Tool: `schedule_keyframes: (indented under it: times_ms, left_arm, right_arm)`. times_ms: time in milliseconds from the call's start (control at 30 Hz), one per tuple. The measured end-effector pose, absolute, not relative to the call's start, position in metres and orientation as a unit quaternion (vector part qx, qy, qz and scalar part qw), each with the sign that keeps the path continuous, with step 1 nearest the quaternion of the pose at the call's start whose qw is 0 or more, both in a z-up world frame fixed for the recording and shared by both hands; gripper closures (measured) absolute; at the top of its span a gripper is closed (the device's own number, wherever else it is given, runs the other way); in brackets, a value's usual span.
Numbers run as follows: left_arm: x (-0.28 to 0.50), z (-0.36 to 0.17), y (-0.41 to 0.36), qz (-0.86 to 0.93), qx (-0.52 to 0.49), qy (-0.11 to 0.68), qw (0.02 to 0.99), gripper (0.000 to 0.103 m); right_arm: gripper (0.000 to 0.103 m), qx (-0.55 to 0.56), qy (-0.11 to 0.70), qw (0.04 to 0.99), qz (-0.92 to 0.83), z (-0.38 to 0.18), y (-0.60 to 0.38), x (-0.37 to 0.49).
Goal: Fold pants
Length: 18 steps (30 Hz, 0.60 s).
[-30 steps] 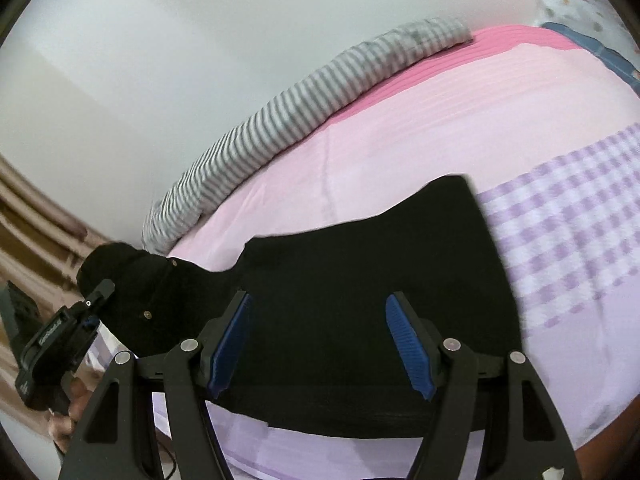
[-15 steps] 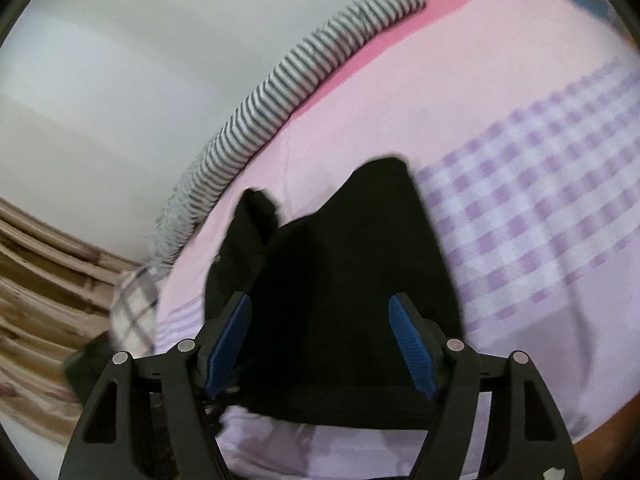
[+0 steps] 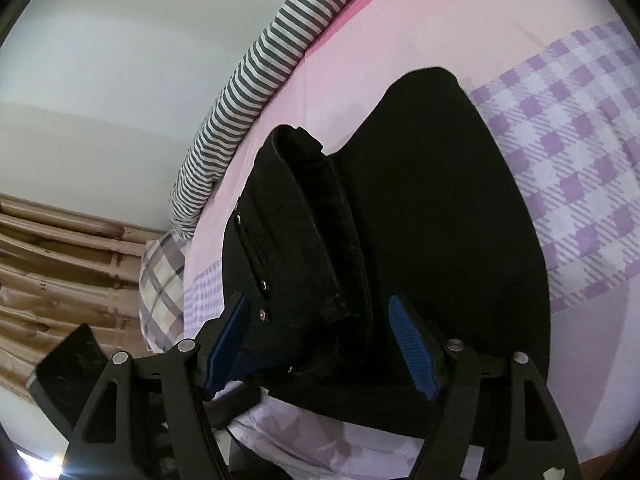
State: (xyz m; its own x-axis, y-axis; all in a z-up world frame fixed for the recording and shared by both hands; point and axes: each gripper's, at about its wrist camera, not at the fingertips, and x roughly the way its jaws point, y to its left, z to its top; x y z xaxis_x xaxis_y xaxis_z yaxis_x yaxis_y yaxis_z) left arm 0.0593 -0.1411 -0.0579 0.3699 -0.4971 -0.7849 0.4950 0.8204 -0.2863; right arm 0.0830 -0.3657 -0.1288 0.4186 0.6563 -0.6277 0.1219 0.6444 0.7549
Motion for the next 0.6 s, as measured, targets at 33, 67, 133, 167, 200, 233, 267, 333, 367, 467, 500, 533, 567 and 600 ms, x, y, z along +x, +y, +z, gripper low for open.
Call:
schedule_keyframes:
  times_ms: [33, 67, 133, 167, 200, 233, 267, 333, 367, 467, 500, 533, 567, 600]
  left_arm:
    - [0.059, -0.055, -0.134, -0.295, -0.004, 0.471, 0.831, 0.068]
    - [0.059, -0.054, -0.126, -0.287, -0.007, 0.469, 0.835, 0.068]
    - [0.059, -0.055, -0.109, -0.264, -0.013, 0.466, 0.844, 0.067]
    - [0.061, -0.057, -0.1, -0.25, -0.014, 0.467, 0.848, 0.067]
    - [0.063, -0.06, -0.095, -0.239, -0.013, 0.468, 0.851, 0.067]
    - [0.064, -0.063, -0.085, -0.22, -0.013, 0.47, 0.855, 0.067]
    - [0.065, -0.065, -0.079, -0.21, -0.013, 0.471, 0.857, 0.067]
    - [0.068, -0.074, -0.063, -0.179, -0.009, 0.476, 0.861, 0.067]
    - [0.069, -0.078, -0.056, -0.164, -0.007, 0.479, 0.862, 0.067]
    - [0.073, -0.089, -0.04, -0.139, -0.019, 0.49, 0.861, 0.067]
    - [0.074, -0.092, -0.034, -0.133, -0.025, 0.493, 0.859, 0.067]
    - [0.074, -0.095, -0.03, -0.128, -0.029, 0.495, 0.859, 0.067]
    - [0.075, -0.098, -0.025, -0.122, -0.035, 0.498, 0.858, 0.067]
    - [0.076, -0.099, -0.022, -0.119, -0.038, 0.499, 0.857, 0.067]
  right_arm:
    - [0.034, 0.382, 0.511, 0.749, 0.178, -0.129, -0.367, 0.082]
    - [0.034, 0.383, 0.512, 0.748, 0.18, -0.13, -0.367, 0.082]
    - [0.035, 0.381, 0.516, 0.744, 0.187, -0.131, -0.368, 0.084]
    - [0.035, 0.378, 0.518, 0.743, 0.189, -0.132, -0.369, 0.085]
    - [0.035, 0.375, 0.521, 0.742, 0.192, -0.133, -0.371, 0.085]
    - [0.035, 0.371, 0.525, 0.74, 0.197, -0.135, -0.371, 0.086]
    - [0.037, 0.365, 0.529, 0.739, 0.2, -0.136, -0.37, 0.089]
    - [0.038, 0.354, 0.534, 0.74, 0.205, -0.138, -0.369, 0.094]
    - [0.04, 0.351, 0.536, 0.739, 0.21, -0.14, -0.367, 0.097]
    - [0.042, 0.337, 0.533, 0.741, 0.233, -0.144, -0.36, 0.111]
    - [0.042, 0.335, 0.531, 0.74, 0.24, -0.144, -0.358, 0.115]
    - [0.042, 0.335, 0.529, 0.74, 0.246, -0.145, -0.357, 0.119]
    - [0.042, 0.334, 0.525, 0.738, 0.26, -0.147, -0.355, 0.126]
    - [0.043, 0.332, 0.524, 0.736, 0.27, -0.148, -0.353, 0.131]
